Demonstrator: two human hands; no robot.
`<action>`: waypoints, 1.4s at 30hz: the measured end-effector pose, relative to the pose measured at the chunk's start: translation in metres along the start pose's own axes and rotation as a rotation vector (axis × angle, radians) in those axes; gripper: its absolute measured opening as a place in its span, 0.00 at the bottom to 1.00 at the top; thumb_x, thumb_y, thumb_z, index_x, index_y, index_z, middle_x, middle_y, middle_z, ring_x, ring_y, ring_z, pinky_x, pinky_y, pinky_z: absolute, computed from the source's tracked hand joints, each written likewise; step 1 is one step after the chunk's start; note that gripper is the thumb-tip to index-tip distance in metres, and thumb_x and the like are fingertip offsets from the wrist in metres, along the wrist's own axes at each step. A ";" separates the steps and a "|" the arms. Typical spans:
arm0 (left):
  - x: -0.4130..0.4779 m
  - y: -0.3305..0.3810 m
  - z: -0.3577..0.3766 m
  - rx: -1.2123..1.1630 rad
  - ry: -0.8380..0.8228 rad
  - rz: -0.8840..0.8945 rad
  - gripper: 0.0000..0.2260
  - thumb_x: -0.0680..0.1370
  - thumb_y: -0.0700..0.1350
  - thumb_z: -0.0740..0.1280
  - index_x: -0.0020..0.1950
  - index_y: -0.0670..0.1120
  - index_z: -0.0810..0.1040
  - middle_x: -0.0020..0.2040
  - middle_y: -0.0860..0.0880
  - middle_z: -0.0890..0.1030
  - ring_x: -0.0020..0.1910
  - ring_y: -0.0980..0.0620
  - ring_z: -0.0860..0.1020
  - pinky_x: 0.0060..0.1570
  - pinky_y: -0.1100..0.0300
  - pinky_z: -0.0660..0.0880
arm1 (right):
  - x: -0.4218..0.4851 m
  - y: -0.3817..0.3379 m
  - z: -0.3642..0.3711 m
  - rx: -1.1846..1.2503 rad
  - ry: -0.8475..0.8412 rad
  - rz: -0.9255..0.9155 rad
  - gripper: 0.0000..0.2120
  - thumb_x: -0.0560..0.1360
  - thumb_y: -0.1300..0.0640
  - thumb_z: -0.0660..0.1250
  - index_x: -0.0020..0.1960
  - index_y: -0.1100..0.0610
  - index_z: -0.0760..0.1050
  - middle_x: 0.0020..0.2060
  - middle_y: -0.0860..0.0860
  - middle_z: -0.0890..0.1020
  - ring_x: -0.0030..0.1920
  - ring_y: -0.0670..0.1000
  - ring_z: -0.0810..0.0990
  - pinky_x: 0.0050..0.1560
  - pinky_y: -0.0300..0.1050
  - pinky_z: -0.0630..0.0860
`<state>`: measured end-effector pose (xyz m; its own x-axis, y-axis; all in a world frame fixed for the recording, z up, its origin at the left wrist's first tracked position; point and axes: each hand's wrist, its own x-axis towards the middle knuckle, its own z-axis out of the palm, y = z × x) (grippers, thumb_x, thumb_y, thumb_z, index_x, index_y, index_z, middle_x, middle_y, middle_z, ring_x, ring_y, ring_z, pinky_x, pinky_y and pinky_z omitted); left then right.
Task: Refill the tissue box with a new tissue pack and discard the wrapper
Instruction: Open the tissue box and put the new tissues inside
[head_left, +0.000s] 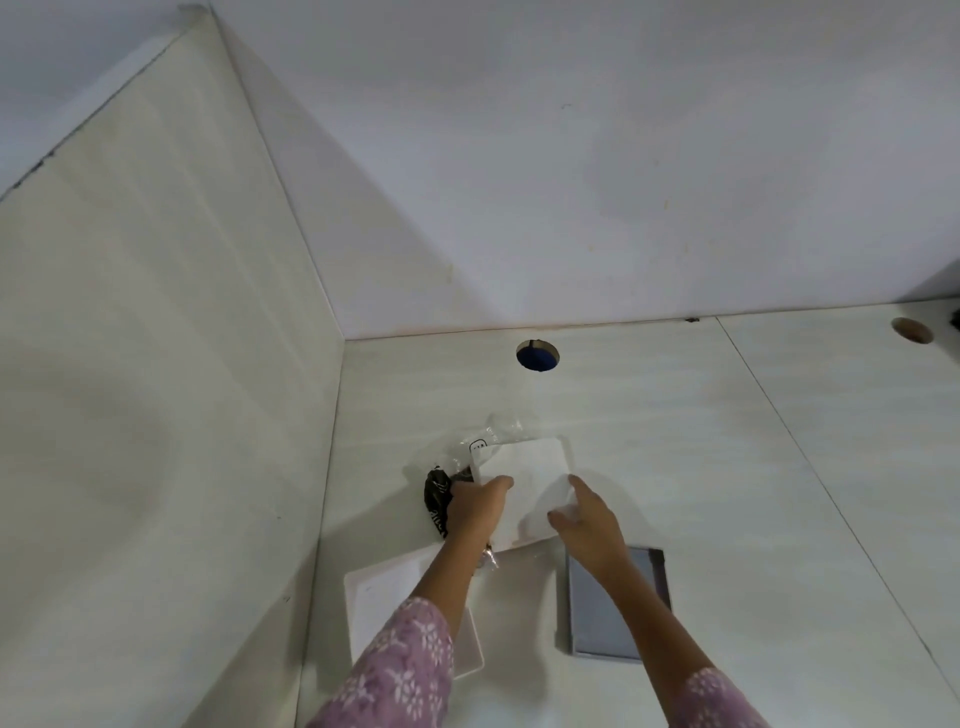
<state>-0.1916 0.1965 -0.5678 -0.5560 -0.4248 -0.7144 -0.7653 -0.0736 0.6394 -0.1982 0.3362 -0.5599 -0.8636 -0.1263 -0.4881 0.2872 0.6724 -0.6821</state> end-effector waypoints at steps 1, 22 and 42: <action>0.003 0.000 -0.002 -0.008 -0.023 -0.012 0.26 0.68 0.50 0.69 0.60 0.36 0.71 0.54 0.40 0.79 0.52 0.41 0.78 0.51 0.54 0.74 | 0.001 0.002 -0.001 0.022 0.001 0.003 0.29 0.73 0.59 0.62 0.71 0.56 0.57 0.67 0.59 0.69 0.65 0.59 0.70 0.64 0.49 0.67; -0.112 -0.101 -0.104 -0.304 0.186 0.076 0.14 0.73 0.40 0.67 0.57 0.38 0.75 0.50 0.42 0.80 0.47 0.44 0.77 0.42 0.57 0.74 | -0.086 -0.030 0.046 0.423 -0.370 0.014 0.07 0.72 0.63 0.63 0.46 0.55 0.79 0.45 0.56 0.83 0.45 0.55 0.80 0.52 0.51 0.75; -0.113 -0.122 -0.129 1.043 0.158 0.633 0.26 0.75 0.46 0.63 0.72 0.50 0.58 0.77 0.50 0.55 0.76 0.48 0.50 0.74 0.50 0.55 | -0.102 -0.018 0.076 -0.878 0.006 -0.826 0.34 0.51 0.39 0.77 0.56 0.44 0.77 0.56 0.46 0.83 0.59 0.61 0.79 0.46 0.67 0.76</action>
<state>0.0067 0.1375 -0.5283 -0.9333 -0.2338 -0.2724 -0.3084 0.9106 0.2751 -0.0837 0.2813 -0.5393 -0.6565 -0.7506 -0.0744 -0.7309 0.6575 -0.1830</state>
